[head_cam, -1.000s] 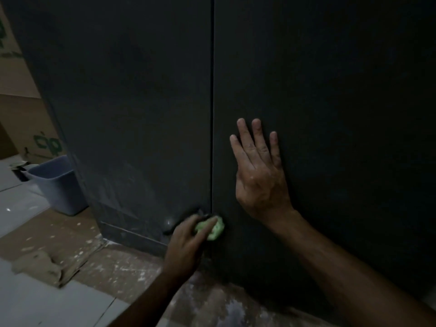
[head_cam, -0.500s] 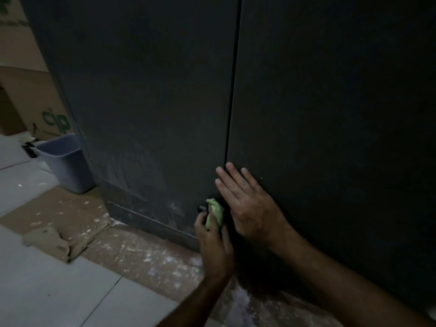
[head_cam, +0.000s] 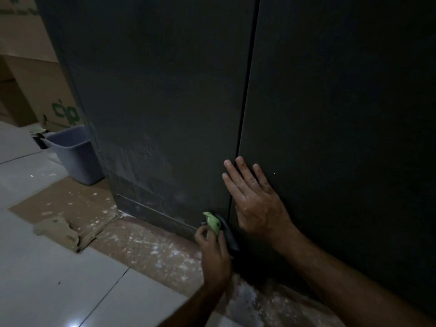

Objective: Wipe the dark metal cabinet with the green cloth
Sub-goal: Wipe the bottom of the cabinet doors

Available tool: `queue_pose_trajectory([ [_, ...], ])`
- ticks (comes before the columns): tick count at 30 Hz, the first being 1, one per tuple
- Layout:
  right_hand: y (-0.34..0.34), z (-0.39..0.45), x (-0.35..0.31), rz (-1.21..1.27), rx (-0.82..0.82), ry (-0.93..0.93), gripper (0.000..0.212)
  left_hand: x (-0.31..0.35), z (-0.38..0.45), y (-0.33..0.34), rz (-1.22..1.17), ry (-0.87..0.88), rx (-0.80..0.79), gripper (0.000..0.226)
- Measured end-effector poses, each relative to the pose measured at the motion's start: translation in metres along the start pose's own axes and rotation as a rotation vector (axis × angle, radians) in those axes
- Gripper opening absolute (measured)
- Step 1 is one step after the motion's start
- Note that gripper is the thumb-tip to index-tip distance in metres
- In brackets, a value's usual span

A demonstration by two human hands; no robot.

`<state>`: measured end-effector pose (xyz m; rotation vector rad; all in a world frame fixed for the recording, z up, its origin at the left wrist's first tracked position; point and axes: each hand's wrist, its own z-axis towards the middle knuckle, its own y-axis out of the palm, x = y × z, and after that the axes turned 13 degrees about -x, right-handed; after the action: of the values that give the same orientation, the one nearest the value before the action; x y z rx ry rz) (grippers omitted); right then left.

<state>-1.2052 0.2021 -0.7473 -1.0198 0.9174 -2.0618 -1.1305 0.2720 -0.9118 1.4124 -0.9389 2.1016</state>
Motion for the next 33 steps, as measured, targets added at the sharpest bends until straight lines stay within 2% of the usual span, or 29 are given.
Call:
queue_pose_trajectory([
  [2,0.000,0.001,0.001,-0.021,0.000,0.000,0.060,-0.015,0.028,-0.016,0.019,-0.193,0.092,0.025],
  [4,-0.001,-0.001,0.004,-0.030,-0.009,-0.009,0.059,-0.009,0.065,-0.041,-0.057,-0.442,0.269,0.033],
  [5,-0.002,-0.002,0.004,-0.030,-0.018,-0.012,0.060,-0.002,0.080,-0.049,-0.078,-0.495,0.337,0.035],
  [7,-0.003,-0.002,0.005,-0.037,-0.026,-0.010,0.061,0.014,0.088,-0.048,-0.037,-0.437,0.387,0.036],
  [8,-0.003,-0.002,0.004,-0.042,-0.021,-0.004,0.061,0.020,0.077,-0.037,0.005,-0.373,0.346,0.036],
  [11,-0.002,0.000,-0.002,-0.036,-0.008,0.018,0.059,0.019,0.006,0.014,-0.014,-0.277,0.100,0.032],
  [13,0.000,0.000,-0.004,-0.041,-0.015,0.023,0.060,0.006,-0.009,0.021,-0.029,-0.355,-0.002,0.035],
  [16,0.001,0.000,0.000,-0.059,-0.021,0.001,0.061,-0.012,0.043,-0.020,-0.090,-0.567,0.111,0.045],
  [18,-0.001,-0.001,0.005,-0.060,-0.021,-0.017,0.061,-0.016,0.069,-0.043,-0.100,-0.577,0.229,0.045],
  [20,-0.002,-0.001,0.006,-0.047,-0.018,-0.023,0.062,-0.011,0.063,-0.033,-0.142,-0.548,0.259,0.042],
  [21,-0.001,-0.001,0.005,-0.037,-0.015,-0.018,0.062,-0.006,0.049,-0.018,-0.178,-0.546,0.238,0.040],
  [24,0.002,-0.001,-0.001,-0.025,0.005,0.004,0.063,0.009,-0.006,0.028,-0.347,-0.447,0.029,0.042],
  [26,0.004,0.000,-0.004,-0.027,0.024,0.018,0.062,0.004,-0.016,0.035,-0.410,-0.415,-0.024,0.047],
  [31,0.004,-0.001,0.002,-0.051,0.003,-0.013,0.061,-0.022,0.048,-0.017,-0.331,-0.436,0.250,0.047],
  [33,0.003,-0.002,0.006,-0.057,-0.009,-0.029,0.061,-0.028,0.062,-0.025,-0.301,-0.426,0.300,0.048],
])
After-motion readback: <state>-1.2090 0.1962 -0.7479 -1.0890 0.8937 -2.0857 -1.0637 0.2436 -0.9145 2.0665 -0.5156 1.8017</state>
